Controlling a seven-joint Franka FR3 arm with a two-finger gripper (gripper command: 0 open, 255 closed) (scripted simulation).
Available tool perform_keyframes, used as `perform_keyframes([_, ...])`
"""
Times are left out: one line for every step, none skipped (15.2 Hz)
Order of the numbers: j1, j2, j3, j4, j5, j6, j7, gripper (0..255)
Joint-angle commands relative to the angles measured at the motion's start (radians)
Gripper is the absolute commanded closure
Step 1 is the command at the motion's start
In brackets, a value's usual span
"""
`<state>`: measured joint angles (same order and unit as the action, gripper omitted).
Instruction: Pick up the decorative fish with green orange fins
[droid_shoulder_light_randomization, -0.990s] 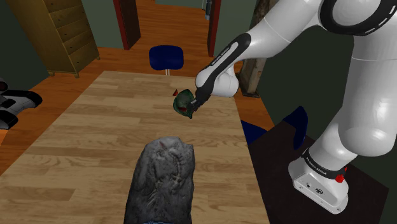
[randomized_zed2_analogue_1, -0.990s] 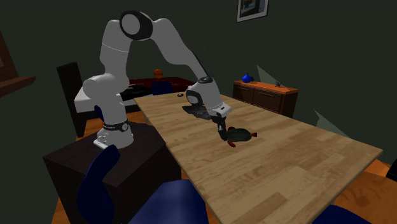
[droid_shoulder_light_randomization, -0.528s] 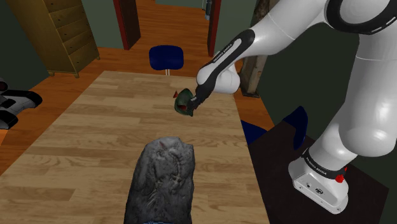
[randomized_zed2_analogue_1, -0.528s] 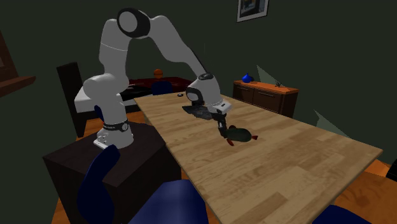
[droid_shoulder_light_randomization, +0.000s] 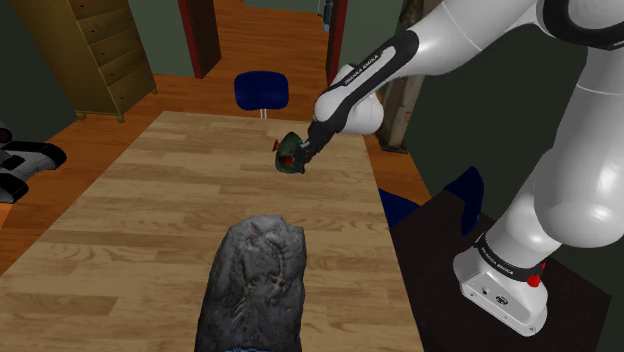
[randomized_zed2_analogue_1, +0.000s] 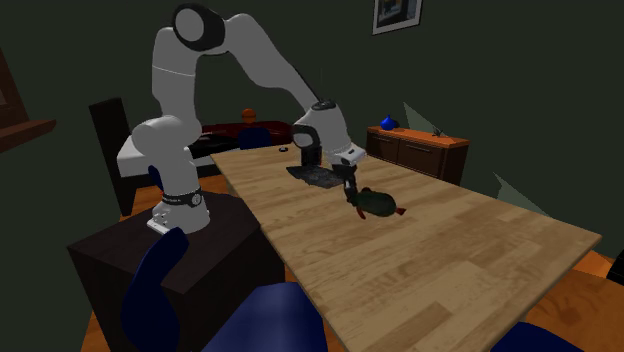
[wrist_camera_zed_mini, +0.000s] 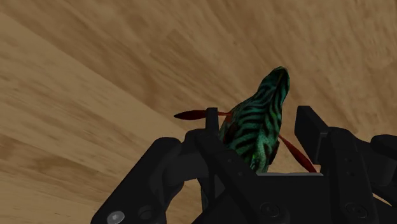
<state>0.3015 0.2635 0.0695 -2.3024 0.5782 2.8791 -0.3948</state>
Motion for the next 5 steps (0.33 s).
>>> perform_keyframes([0.007, -0.029, -0.014, -0.006, -0.022, -0.023, 0.021, 255])
perform_keyframes([0.011, -0.041, -0.020, -0.007, -0.034, -0.034, 0.033, 255])
perform_keyframes([0.015, -0.053, -0.026, -0.007, -0.046, -0.045, 0.045, 255])
perform_keyframes([0.015, -0.055, -0.027, -0.007, -0.048, -0.047, 0.047, 255])
perform_keyframes([0.015, -0.055, -0.027, -0.007, -0.048, -0.047, 0.047, 255])
